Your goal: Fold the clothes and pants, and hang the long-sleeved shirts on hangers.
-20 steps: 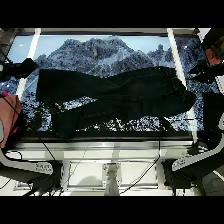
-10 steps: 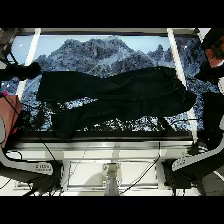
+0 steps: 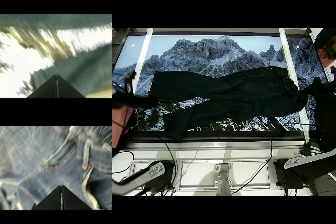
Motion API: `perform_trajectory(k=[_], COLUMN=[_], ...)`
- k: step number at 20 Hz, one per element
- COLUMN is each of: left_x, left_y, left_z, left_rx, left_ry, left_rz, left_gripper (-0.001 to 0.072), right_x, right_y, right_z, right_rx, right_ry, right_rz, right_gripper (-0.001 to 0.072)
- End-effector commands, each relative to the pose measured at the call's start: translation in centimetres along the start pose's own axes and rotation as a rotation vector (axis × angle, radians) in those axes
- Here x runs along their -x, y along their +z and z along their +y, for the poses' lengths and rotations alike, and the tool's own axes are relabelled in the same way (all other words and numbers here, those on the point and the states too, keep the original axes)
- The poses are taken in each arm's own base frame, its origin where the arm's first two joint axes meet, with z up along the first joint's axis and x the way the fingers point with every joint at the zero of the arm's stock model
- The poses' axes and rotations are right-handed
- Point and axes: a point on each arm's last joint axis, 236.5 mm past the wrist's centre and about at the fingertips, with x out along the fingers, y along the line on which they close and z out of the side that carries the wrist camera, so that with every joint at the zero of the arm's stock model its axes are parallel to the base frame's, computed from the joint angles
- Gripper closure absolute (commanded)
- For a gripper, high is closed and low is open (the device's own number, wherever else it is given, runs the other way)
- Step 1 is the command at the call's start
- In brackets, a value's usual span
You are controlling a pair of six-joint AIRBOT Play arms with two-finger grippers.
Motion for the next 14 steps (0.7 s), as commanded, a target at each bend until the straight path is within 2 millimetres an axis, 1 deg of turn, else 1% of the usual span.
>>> perform_trajectory(k=[1, 2, 3, 4, 5, 6, 7, 9, 10, 11, 14], left_x=[-0.8, -0.9, -0.8, -0.7, -0.6, -0.6, -0.7, -1.1, -1.4, -1.8, -3.6], left_y=[-7.5, -8.4, -9.1, -9.7, -10.1, -10.2, -9.9, -8.5, -7.9, -7.8, -9.3], left_z=[-6.1, -8.0, -9.6, -10.4, -10.3, -9.9, -9.4, -9.0, -9.4, -9.9, -11.2], left_rx=[-0.196, -0.317, -0.446, -0.572, -0.684, -0.782, -0.842, -0.818, -0.813, -0.826, -0.888], left_ry=[-0.108, -0.12, -0.121, -0.095, -0.031, 0.036, 0.103, 0.201, 0.219, 0.214, 0.174], left_rz=[0.059, 0.058, 0.061, 0.075, 0.092, 0.11, 0.12, 0.085, 0.064, 0.058, 0.137], left_gripper=[0.0698, 0.0698, 0.0697, 0.0696, 0.0669, 0.0559, 0.0463, 0.0389, 0.0331, 0.0297, 0.0288], right_x=[-1.4, -1.7, -1.9, -2.2, -2.5, -2.8, -3.1, -3.5, -3.7, -3.9, -4.1], right_y=[-1.8, -1.4, -1.1, -0.9, -0.7, -0.7, -0.8, -1.3, -1.6, -1.9, -2.0], right_z=[-1.0, -1.0, -0.8, -0.5, -0.2, 0.1, 0.4, 1.1, 1.4, 1.7, 2.0], right_rx=[-0.014, -0.007, -0.001, 0.008, 0.016, 0.023, 0.031, 0.046, 0.052, 0.057, 0.064], right_ry=[0.034, 0.022, 0.02, 0.016, 0.012, 0.011, 0.011, 0.016, 0.019, 0.022, 0.022], right_rz=[0.041, 0.03, 0.019, 0.014, 0.012, 0.014, 0.022, 0.046, 0.062, 0.075, 0.081], right_gripper=[0.0679, 0.0658, 0.0619, 0.051, 0.0387, 0.032, 0.0321, 0.0321, 0.0321, 0.0321, 0.0321])
